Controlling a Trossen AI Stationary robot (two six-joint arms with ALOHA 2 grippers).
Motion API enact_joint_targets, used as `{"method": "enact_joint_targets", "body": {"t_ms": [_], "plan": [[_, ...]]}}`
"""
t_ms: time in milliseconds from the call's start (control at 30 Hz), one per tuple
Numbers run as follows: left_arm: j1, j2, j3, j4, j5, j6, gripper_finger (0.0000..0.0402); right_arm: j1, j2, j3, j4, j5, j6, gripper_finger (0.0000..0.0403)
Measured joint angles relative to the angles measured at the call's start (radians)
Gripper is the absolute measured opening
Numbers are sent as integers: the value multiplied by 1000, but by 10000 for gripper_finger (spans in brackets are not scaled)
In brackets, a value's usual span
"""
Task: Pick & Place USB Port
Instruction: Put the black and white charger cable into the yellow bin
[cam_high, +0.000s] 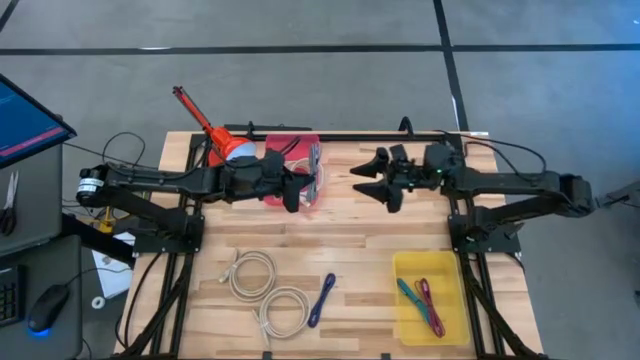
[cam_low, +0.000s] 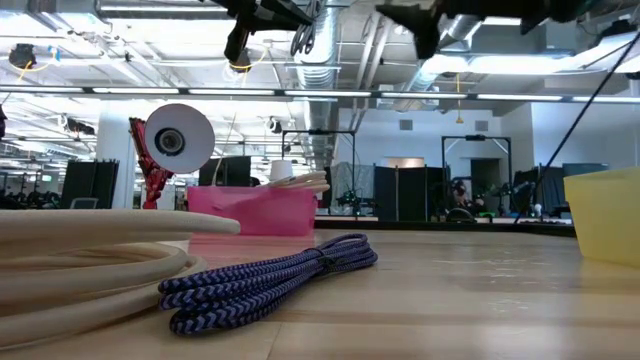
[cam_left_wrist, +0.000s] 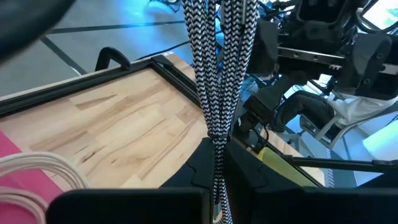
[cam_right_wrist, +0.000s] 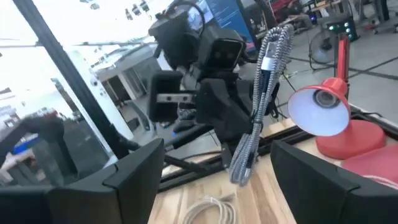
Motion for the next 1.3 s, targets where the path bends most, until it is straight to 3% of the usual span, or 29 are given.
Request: {"method": "enact_joint_targets", "body": {"t_ms": [600, 967, 1100, 1300], "plan": [[-1, 0, 0, -2, 24, 0, 14, -25, 316, 251, 21, -8, 19, 285], [0, 0, 0, -12, 24, 0, 14, -31, 415, 341, -33, -35, 16, 277], [0, 0, 0, -15, 24, 0, 14, -37, 415, 343, -34, -25, 15, 226], [0, 0, 0, -16, 22, -1, 14, -56, 415, 343, -32, -35, 16, 74]]}}
